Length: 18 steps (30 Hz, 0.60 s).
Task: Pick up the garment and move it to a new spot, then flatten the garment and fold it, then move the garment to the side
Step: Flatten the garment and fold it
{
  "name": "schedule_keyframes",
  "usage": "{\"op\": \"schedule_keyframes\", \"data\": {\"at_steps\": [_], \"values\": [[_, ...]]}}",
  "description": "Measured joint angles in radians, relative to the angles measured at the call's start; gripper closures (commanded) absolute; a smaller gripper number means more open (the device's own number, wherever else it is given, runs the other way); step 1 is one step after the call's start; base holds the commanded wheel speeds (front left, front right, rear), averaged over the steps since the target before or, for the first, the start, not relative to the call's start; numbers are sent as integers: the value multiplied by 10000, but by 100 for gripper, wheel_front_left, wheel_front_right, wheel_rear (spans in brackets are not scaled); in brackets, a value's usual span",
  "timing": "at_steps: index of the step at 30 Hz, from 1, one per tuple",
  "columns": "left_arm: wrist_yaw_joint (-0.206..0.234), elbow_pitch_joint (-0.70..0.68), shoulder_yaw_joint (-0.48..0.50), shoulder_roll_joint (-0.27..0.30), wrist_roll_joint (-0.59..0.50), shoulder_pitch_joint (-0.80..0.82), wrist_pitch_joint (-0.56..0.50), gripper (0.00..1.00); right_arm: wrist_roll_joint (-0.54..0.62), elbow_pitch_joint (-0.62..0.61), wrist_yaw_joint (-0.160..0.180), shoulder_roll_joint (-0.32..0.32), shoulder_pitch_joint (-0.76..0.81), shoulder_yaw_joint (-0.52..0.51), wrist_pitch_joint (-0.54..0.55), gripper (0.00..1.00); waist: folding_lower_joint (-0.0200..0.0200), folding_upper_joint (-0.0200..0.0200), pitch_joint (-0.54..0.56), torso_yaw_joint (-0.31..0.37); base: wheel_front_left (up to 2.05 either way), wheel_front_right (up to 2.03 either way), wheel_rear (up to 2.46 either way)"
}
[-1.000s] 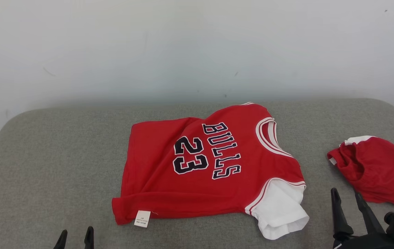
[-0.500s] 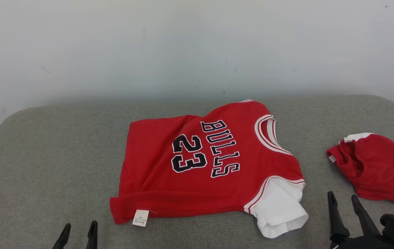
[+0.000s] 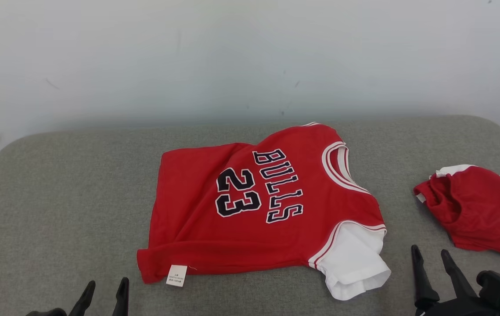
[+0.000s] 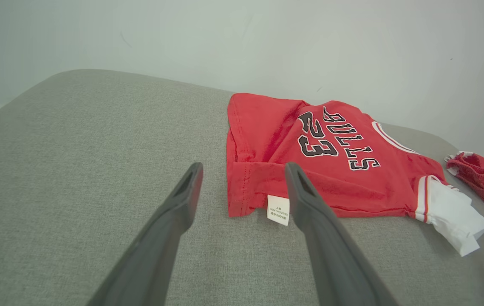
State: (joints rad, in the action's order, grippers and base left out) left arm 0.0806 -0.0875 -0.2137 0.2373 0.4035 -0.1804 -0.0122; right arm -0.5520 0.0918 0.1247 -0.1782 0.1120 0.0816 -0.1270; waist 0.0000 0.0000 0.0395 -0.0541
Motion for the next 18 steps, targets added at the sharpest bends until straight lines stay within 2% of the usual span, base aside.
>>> {"op": "schedule_keyframes", "data": {"at_steps": [9, 15, 18], "values": [[86, -207, 29, 56, 324, -47, -1154, 0, 203, -36, -2, -399, -24, 616, 1429, 0, 0, 0, -179, 29, 0, 0, 0], [155, -247, -299, 221, 408, 341, -2520, 0, 261, -458, -17, -1181, -776, 913, 3106, 0, 0, 1, -640, 48, 0, 0, 0], [59, -163, -397, 247, 541, 1120, -3047, 0, 297, -614, -161, -1544, -1436, 1080, 3870, 0, 1, 1, -960, 53, 0, 0, 0]]}}
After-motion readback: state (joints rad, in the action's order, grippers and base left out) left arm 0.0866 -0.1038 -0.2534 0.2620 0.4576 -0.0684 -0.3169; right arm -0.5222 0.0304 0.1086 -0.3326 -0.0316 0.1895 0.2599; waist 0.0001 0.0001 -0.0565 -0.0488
